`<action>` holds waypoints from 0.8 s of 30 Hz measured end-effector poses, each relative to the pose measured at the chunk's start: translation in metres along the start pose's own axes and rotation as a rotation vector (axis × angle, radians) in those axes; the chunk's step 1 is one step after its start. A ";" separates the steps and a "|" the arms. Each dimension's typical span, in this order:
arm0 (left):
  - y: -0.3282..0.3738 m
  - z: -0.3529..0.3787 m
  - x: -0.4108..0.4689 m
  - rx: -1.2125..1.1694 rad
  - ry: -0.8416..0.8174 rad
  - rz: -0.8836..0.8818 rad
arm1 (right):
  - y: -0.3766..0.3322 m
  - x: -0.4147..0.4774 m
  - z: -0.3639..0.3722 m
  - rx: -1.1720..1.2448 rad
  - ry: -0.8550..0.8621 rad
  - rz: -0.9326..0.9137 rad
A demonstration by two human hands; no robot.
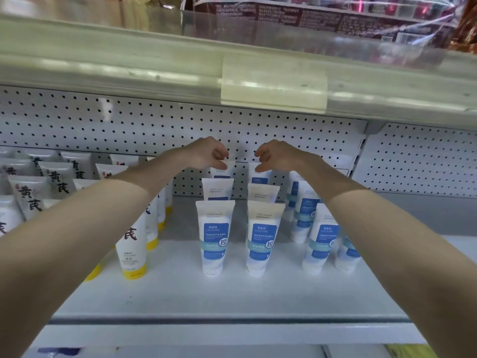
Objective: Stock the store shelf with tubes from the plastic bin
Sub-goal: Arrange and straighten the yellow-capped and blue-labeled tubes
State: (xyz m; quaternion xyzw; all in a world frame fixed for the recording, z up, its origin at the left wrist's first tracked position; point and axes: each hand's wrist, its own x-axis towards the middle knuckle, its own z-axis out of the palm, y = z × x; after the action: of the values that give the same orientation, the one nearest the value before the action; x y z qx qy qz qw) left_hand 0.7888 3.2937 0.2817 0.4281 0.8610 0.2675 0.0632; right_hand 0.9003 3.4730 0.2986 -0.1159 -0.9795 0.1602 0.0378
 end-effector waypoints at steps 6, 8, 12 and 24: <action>-0.003 0.001 0.007 0.010 0.011 0.004 | 0.002 0.006 0.001 0.002 -0.008 -0.014; -0.005 0.001 0.008 0.010 0.020 0.007 | 0.002 0.007 0.002 0.026 -0.007 -0.022; -0.005 0.001 0.008 -0.012 0.065 0.025 | 0.001 0.008 0.004 0.074 0.025 -0.038; 0.000 -0.003 -0.008 -0.049 0.045 0.031 | -0.005 0.002 0.006 0.114 -0.018 -0.047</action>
State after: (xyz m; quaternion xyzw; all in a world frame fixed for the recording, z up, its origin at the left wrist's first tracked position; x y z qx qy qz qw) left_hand 0.7927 3.2860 0.2834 0.4335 0.8486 0.2990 0.0503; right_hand 0.8966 3.4667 0.2950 -0.0893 -0.9716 0.2158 0.0395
